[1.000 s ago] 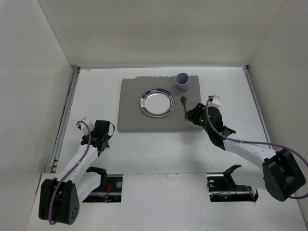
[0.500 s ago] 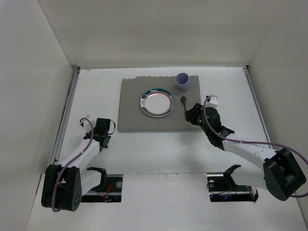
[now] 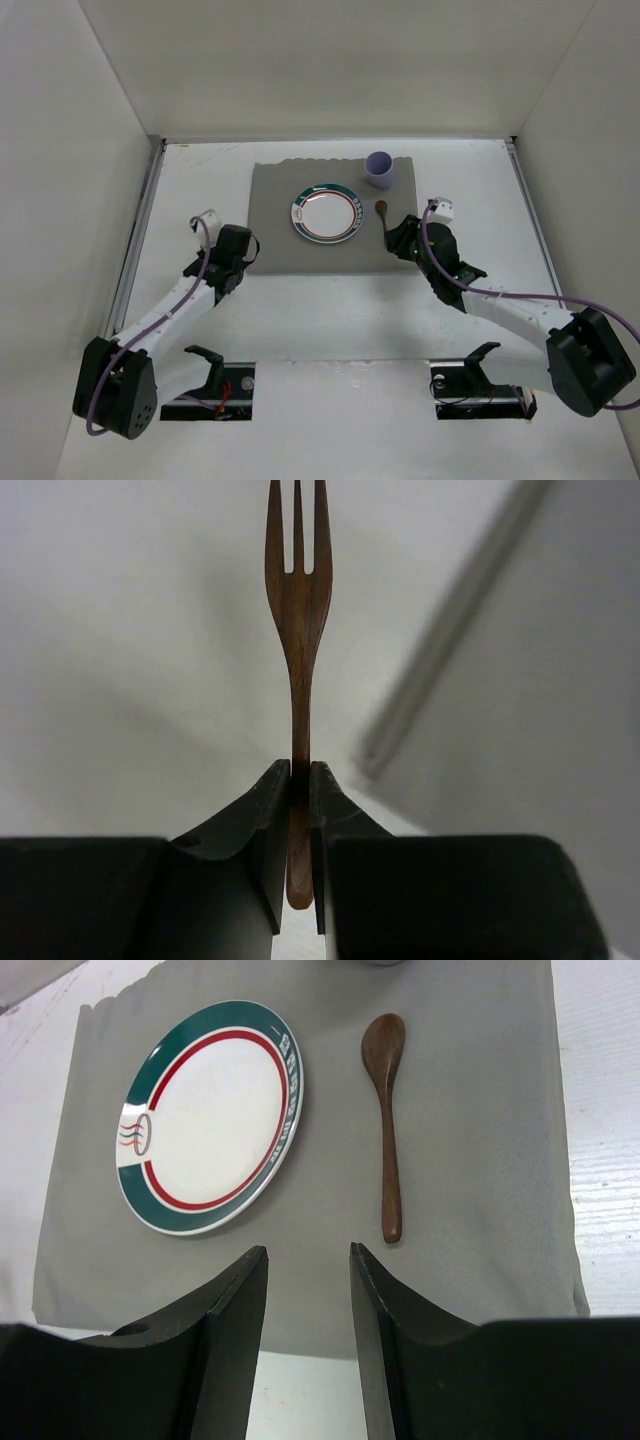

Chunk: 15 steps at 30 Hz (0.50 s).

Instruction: Set the dinner table for one person

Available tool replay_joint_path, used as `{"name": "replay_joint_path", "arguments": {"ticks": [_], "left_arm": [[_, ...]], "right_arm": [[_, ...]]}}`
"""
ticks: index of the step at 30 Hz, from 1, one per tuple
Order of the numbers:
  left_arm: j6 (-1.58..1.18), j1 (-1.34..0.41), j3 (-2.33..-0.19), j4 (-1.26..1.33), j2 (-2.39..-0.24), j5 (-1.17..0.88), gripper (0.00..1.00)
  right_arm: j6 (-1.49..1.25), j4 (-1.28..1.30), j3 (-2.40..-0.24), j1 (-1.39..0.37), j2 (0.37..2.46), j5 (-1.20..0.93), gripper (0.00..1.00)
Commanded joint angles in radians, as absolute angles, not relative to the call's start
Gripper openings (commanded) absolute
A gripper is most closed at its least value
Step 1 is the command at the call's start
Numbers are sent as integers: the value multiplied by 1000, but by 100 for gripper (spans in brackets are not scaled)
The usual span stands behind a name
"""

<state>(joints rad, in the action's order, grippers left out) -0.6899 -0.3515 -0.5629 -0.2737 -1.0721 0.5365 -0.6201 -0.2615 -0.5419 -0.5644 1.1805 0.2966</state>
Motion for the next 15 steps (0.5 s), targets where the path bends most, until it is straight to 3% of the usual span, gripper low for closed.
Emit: {"name": "replay_joint_path", "arguments": {"ticks": [1, 7, 15], "left_arm": [[-576, -471, -725, -187, -1164, 575, 7], [-362, -518, -969, -45, -1477, 430, 9], [-247, -469, -1184, -87, -1781, 374, 9]], "right_arm": [[-604, -290, -589, -573, 1189, 322, 45], [-603, -291, -586, -573, 1189, 325, 45], [-600, -291, -584, -573, 1180, 328, 45]]}}
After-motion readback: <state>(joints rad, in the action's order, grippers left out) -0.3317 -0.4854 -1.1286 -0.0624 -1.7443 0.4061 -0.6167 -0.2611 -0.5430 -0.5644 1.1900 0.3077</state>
